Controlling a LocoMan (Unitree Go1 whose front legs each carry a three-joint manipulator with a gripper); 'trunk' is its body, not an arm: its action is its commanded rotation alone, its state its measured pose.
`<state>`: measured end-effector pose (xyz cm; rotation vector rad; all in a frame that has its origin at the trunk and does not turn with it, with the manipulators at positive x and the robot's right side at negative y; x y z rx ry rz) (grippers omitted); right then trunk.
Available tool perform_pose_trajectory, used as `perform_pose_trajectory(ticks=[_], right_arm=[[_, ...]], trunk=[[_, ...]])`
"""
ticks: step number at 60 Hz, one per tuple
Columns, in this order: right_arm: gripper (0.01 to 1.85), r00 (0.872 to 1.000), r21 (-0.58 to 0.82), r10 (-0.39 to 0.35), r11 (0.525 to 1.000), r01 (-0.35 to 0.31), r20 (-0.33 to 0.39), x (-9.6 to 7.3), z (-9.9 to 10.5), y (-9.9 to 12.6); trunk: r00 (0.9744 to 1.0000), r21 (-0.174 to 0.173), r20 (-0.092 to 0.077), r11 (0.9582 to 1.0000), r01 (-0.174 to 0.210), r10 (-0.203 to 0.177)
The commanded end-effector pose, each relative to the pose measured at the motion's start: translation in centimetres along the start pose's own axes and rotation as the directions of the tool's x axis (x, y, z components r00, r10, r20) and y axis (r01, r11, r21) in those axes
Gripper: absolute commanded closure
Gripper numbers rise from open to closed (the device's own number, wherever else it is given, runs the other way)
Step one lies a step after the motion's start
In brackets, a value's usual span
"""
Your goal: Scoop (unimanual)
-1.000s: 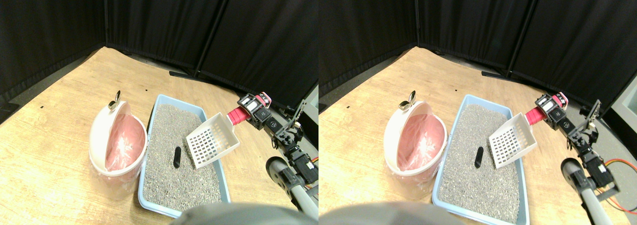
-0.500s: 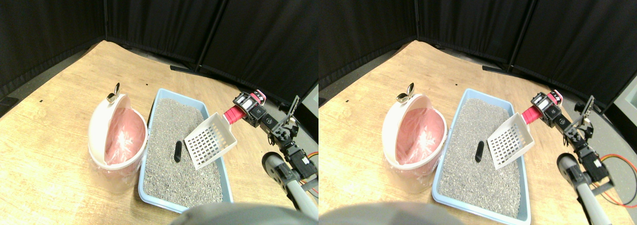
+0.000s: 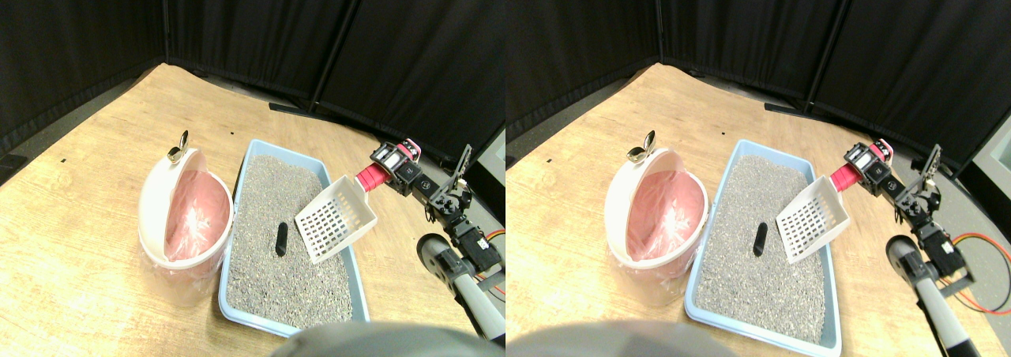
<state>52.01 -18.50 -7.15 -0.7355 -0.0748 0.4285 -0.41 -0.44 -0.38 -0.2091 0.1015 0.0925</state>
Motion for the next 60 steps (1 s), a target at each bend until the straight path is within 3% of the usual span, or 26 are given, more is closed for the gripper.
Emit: perform_pose_trajectory(ticks=[1, 14, 20, 30, 41, 49, 60], right_arm=[[1.8, 0.999, -0.083, 0.008, 0.997, -0.005, 0.036, 0.1, 1.0, 0.1], [1.8, 0.997, -0.122, 0.065, 0.991, -0.058, 0.048, 0.8, 1.2, 0.9], [1.8, 0.997, -0.117, 0.078, 0.99, -0.075, 0.022, 1.3, 1.6, 1.9], [1.8, 0.995, -0.095, 0.099, 0.991, -0.098, 0.015, 2.0, 1.3, 3.6], [1.8, 0.993, -0.039, 0.121, 0.992, -0.121, 0.008, 2.8, -0.2, 6.0], [1.8, 0.991, 0.04, 0.126, 0.991, -0.125, -0.041, 2.9, -1.1, 8.6], [1.8, 0.986, 0.116, 0.163, 0.98, -0.159, -0.021, 3.1, -1.3, 11.3]], trunk=[[0.9997, -0.021, -0.02, 0.9997, -0.013, 0.013], [0.9995, -0.035, -0.025, 0.9991, -0.022, 0.021], [0.9992, -0.047, -0.028, 0.9985, -0.029, 0.027], [0.9979, -0.076, -0.046, 0.996, -0.048, 0.045], [0.9929, -0.13, -0.083, 0.9868, -0.096, 0.086], [0.9892, -0.155, -0.092, 0.9796, -0.128, 0.114], [0.9872, -0.163, -0.094, 0.9762, -0.143, 0.129]])
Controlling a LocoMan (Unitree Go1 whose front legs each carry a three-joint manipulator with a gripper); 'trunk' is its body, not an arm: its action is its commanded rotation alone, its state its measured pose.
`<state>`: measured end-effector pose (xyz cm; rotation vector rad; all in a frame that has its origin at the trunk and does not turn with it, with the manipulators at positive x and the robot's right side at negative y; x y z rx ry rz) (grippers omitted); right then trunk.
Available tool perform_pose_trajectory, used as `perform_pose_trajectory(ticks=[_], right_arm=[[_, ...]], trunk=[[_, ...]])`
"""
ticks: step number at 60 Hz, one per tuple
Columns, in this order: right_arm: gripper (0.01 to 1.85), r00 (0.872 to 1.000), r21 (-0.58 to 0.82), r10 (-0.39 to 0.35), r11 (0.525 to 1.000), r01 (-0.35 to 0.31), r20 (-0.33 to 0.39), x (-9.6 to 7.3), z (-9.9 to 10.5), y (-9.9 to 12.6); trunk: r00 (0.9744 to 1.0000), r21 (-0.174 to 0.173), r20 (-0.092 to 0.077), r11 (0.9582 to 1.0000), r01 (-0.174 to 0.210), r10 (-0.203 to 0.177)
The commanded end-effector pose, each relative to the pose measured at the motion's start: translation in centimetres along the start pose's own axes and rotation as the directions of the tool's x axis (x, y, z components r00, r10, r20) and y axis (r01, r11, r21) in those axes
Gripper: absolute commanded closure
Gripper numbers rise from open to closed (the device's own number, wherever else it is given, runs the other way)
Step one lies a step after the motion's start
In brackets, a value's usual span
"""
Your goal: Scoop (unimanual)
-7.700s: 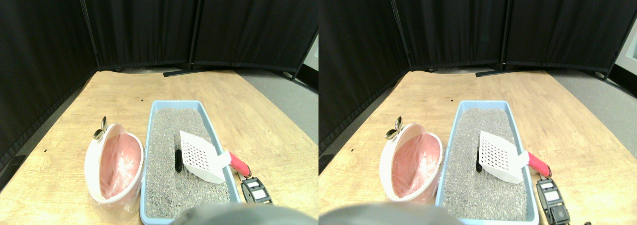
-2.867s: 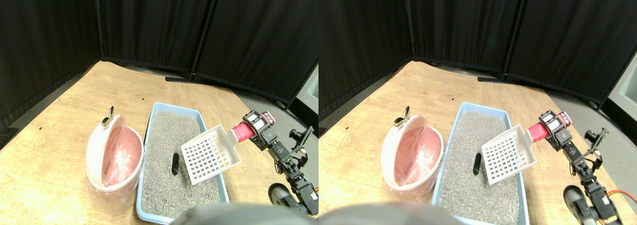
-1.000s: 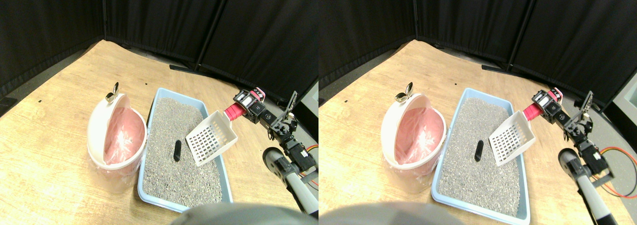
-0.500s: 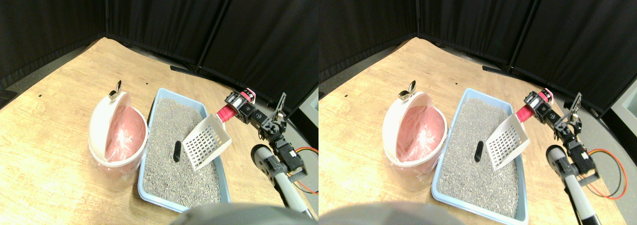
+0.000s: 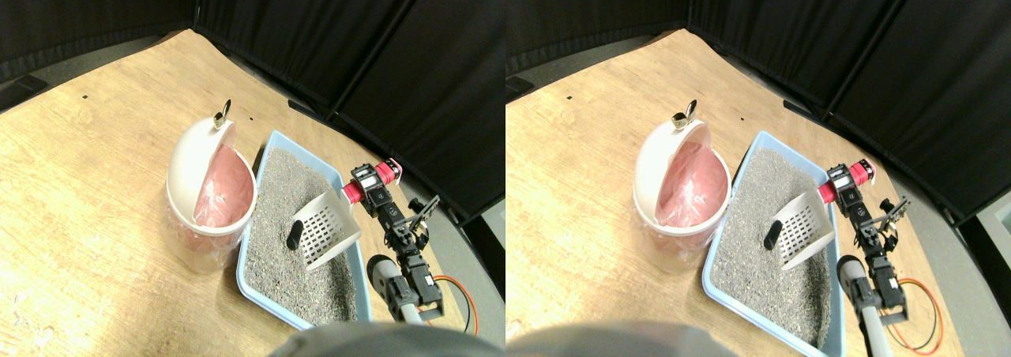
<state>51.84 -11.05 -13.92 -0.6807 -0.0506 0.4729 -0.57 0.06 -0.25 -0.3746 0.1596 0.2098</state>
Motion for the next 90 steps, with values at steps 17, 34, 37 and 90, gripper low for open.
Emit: perform_pose_trajectory(ticks=[17, 34, 37, 90], right_arm=[[1.8, 0.993, 0.12, 0.1, 0.988, -0.092, -0.055, -0.6, -1.0, 2.9], [1.8, 0.994, 0.332, -0.017, 0.942, 0.053, -0.111, -0.7, -1.0, 1.3], [1.8, 0.993, 0.342, -0.033, 0.937, 0.071, -0.117, -0.7, -1.4, 0.8], [1.8, 0.95, 0.753, -0.255, 0.586, 0.3, -0.181, -3.6, -4.2, -1.5]], trunk=[[0.9996, 0.012, -0.019, 0.9998, -0.018, 0.018], [1.0, 0.032, -0.002, 0.9995, -0.006, 0.006], [1.0, 0.035, 0.0, 0.9994, -0.005, 0.005], [0.9986, 0.073, 0.045, 0.9971, 0.024, -0.027]])
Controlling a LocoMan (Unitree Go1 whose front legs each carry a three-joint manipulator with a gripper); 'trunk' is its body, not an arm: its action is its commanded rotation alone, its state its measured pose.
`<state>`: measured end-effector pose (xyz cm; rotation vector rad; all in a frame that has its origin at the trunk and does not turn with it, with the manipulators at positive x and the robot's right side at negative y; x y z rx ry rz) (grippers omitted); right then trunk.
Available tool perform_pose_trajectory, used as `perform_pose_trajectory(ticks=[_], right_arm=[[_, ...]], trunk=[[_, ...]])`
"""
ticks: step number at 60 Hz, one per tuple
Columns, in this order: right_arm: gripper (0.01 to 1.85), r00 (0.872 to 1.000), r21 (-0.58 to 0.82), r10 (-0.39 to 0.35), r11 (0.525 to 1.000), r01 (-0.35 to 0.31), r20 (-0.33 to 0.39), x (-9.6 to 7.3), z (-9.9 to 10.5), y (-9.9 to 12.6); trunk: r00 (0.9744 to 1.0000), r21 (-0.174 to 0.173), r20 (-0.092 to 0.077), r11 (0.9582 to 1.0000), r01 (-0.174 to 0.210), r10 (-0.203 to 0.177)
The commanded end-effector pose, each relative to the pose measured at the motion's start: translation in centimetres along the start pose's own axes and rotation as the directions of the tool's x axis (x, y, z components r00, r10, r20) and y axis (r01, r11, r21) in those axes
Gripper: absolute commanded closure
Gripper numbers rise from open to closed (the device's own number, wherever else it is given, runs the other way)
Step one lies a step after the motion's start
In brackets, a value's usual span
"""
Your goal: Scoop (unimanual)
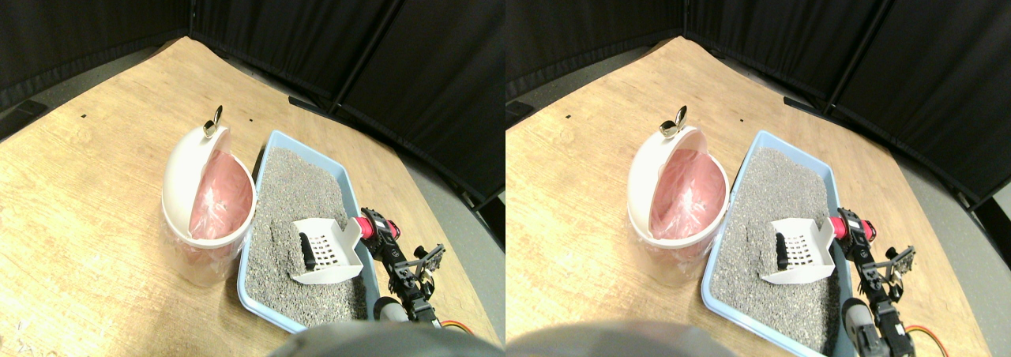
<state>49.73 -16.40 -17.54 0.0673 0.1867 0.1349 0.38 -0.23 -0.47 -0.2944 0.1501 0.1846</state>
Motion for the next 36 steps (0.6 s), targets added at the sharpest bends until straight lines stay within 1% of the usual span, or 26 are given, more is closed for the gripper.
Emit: perform_pose_trajectory(ticks=[1, 4, 5, 6, 8, 10, 11, 13, 14, 18, 19, 21, 22, 24, 25, 26, 27, 32, 34, 35, 36], right_arm=[[1.8, 0.995, 0.126, 0.004, 0.992, -0.016, 0.1, 0.1, 1.7, 0.3], [1.8, 0.993, 0.161, 0.025, 0.986, -0.044, 0.118, 0.2, 2.0, 0.2], [1.8, 0.992, 0.177, 0.019, 0.983, -0.041, 0.125, 0.2, 2.2, 0.1], [1.8, 0.992, 0.187, 0.011, 0.982, -0.036, 0.129, 0.1, 2.3, 0.2], [1.8, 0.991, 0.2, 0.007, 0.979, -0.035, 0.136, 0.1, 2.5, 0.2], [1.8, 0.989, 0.216, 0.01, 0.975, -0.043, 0.15, 0.1, 2.8, 0.1], [1.8, 0.987, 0.227, 0.011, 0.973, -0.048, 0.159, 0.2, 3.0, 0.1], [1.8, 0.986, 0.242, -0.002, 0.97, -0.038, 0.165, 0.2, 3.3, 0.1], [1.8, 0.984, 0.251, -0.008, 0.967, -0.038, 0.179, 0.2, 3.6, 0.1], [1.8, 0.981, 0.273, -0.024, 0.962, -0.029, 0.19, 0.1, 4.1, 0.0], [1.8, 0.979, 0.273, -0.025, 0.962, -0.031, 0.201, 0.1, 4.3, 0.0], [1.8, 0.976, 0.29, -0.042, 0.957, -0.022, 0.213, 0.1, 4.6, 0.1], [1.8, 0.976, 0.29, -0.042, 0.957, -0.022, 0.213, 0.1, 4.6, 0.1], [1.8, 0.972, 0.31, -0.043, 0.95, -0.033, 0.233, 0.1, 5.0, 0.1], [1.8, 0.97, 0.32, -0.046, 0.947, -0.034, 0.24, 0.1, 5.2, 0.1], [1.8, 0.969, 0.322, -0.044, 0.946, -0.038, 0.244, 0.1, 5.3, 0.1], [1.8, 0.967, 0.325, -0.041, 0.945, -0.045, 0.253, 0.1, 5.5, 0.1], [1.8, 0.96, 0.366, -0.037, 0.928, -0.07, 0.278, 0.1, 6.1, 0.2], [1.8, 0.957, 0.376, -0.034, 0.923, -0.081, 0.289, 0.2, 6.3, 0.2], [1.8, 0.957, 0.376, -0.034, 0.923, -0.081, 0.289, 0.2, 6.3, 0.2], [1.8, 0.955, 0.387, -0.036, 0.918, -0.084, 0.293, 0.2, 6.4, 0.2]], trunk=[[0.9993, -0.005, 0.037, 1.0, 0.006, -0.005], [0.9992, -0.003, 0.039, 1.0, 0.007, -0.007], [0.9992, -0.003, 0.039, 1.0, 0.007, -0.007], [0.999, -0.002, 0.044, 1.0, 0.007, -0.007], [0.999, -0.002, 0.044, 1.0, 0.007, -0.007], [0.9989, 0.001, 0.047, 1.0, 0.009, -0.009], [0.9986, 0.004, 0.052, 0.9999, 0.01, -0.011], [0.9986, 0.004, 0.052, 0.9999, 0.01, -0.011], [0.9984, 0.004, 0.056, 0.9999, 0.012, -0.012], [0.9982, 0.006, 0.059, 0.9999, 0.013, -0.014], [0.9979, 0.005, 0.063, 0.9999, 0.014, -0.014], [0.9979, 0.005, 0.063, 0.9999, 0.014, -0.014], [0.9976, 0.007, 0.068, 0.9999, 0.014, -0.014], [0.9976, 0.007, 0.068, 0.9999, 0.014, -0.014], [0.9973, 0.009, 0.072, 0.9999, 0.014, -0.015], [0.9973, 0.009, 0.072, 0.9999, 0.014, -0.015], [0.9969, 0.01, 0.076, 0.9998, 0.016, -0.016], [0.9967, 0.012, 0.079, 0.9998, 0.017, -0.018], [0.9965, 0.012, 0.082, 0.9998, 0.019, -0.02], [0.996, 0.014, 0.086, 0.9997, 0.02, -0.022], [0.996, 0.014, 0.086, 0.9997, 0.02, -0.022]])
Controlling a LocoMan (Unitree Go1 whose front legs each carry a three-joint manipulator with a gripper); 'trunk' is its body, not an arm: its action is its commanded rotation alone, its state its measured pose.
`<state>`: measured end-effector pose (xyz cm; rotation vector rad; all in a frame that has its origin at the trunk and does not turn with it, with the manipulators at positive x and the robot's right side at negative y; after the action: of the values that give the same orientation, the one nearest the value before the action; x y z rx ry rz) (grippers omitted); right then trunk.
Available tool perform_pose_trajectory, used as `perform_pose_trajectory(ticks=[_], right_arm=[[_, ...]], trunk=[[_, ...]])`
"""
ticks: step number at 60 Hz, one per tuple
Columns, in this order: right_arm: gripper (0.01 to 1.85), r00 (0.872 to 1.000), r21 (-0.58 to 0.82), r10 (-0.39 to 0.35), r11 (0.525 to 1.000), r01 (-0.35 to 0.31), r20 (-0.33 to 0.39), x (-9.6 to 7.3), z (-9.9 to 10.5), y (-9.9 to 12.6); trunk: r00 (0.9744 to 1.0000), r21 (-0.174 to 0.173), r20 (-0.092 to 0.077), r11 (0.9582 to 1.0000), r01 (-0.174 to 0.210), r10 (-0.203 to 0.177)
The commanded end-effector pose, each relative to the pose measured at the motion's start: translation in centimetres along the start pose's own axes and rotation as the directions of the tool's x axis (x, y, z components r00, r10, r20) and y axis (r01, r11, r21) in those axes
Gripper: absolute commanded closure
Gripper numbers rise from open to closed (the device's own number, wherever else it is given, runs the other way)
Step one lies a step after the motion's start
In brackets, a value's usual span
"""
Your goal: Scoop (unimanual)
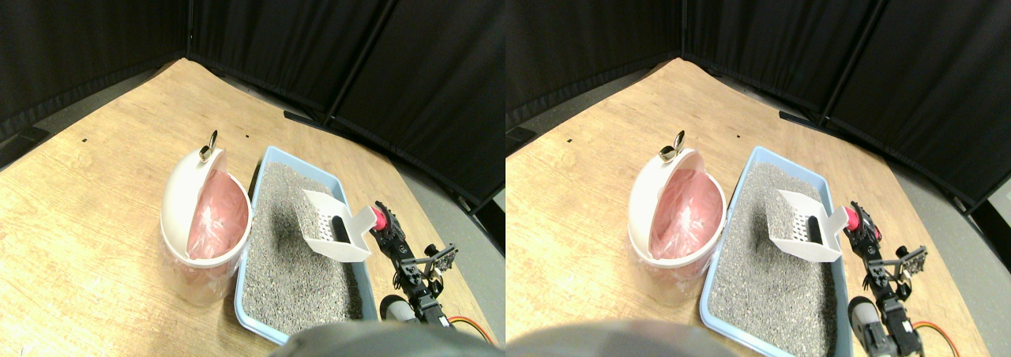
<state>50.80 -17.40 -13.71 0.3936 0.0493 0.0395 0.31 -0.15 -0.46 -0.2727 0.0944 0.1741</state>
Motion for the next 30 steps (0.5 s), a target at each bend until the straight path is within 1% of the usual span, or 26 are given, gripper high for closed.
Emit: perform_pose_trajectory(ticks=[1, 5, 6, 10, 11, 13, 14, 19, 21, 24, 26, 28, 30], right_arm=[[1.8, 0.987, 0.114, 0.09, 0.988, -0.105, 0.131, 0.27, 2.04, 1.73], [1.8, 0.986, 0.213, 0.089, 0.97, -0.119, 0.145, 0.4, 2.23, 1.77], [1.8, 0.986, 0.211, 0.082, 0.971, -0.112, 0.147, 0.43, 2.27, 1.78], [1.8, 0.985, 0.27, 0.077, 0.956, -0.116, 0.152, 0.48, 2.24, 1.75], [1.8, 0.986, 0.29, 0.073, 0.95, -0.115, 0.151, 0.49, 2.2, 1.74], [1.8, 0.986, 0.297, 0.07, 0.948, -0.113, 0.151, 0.54, 2.14, 1.69], [1.8, 0.986, 0.303, 0.074, 0.946, -0.118, 0.152, 0.58, 2.08, 1.63], [1.8, 0.987, 0.355, 0.046, 0.929, -0.1, 0.157, 0.62, 1.98, 1.59], [1.8, 0.987, 0.301, 0.044, 0.949, -0.09, 0.158, 0.63, 1.89, 1.52], [1.8, 0.987, 0.276, 0.054, 0.956, -0.095, 0.154, 0.6, 1.82, 1.48], [1.8, 0.987, 0.235, 0.058, 0.967, -0.093, 0.153, 0.55, 1.73, 1.45], [1.8, 0.984, 0.142, 0.079, 0.985, -0.102, 0.161, 0.42, 1.61, 1.41], [1.8, 0.983, 0.13, 0.084, 0.986, -0.105, 0.161, 0.39, 1.59, 1.4]], trunk=[[0.9994, -0.005, 0.034, 1.0, 0.004, -0.004], [0.9993, -0.003, 0.036, 1.0, 0.004, -0.004], [0.9992, -0.002, 0.04, 1.0, 0.004, -0.004], [0.9991, 0.002, 0.042, 1.0, 0.005, -0.005], [0.999, 0.002, 0.045, 1.0, 0.006, -0.006], [0.9989, 0.002, 0.047, 1.0, 0.005, -0.006], [0.9989, 0.003, 0.047, 1.0, 0.006, -0.006], [0.9988, 0.006, 0.048, 1.0, 0.005, -0.005], [0.9988, 0.007, 0.048, 1.0, 0.005, -0.006], [0.9988, 0.01, 0.049, 0.9999, 0.005, -0.005], [0.9988, 0.01, 0.049, 0.9999, 0.006, -0.006], [0.9988, 0.011, 0.048, 0.9999, 0.006, -0.007], [0.9989, 0.011, 0.047, 0.9999, 0.006, -0.007]])
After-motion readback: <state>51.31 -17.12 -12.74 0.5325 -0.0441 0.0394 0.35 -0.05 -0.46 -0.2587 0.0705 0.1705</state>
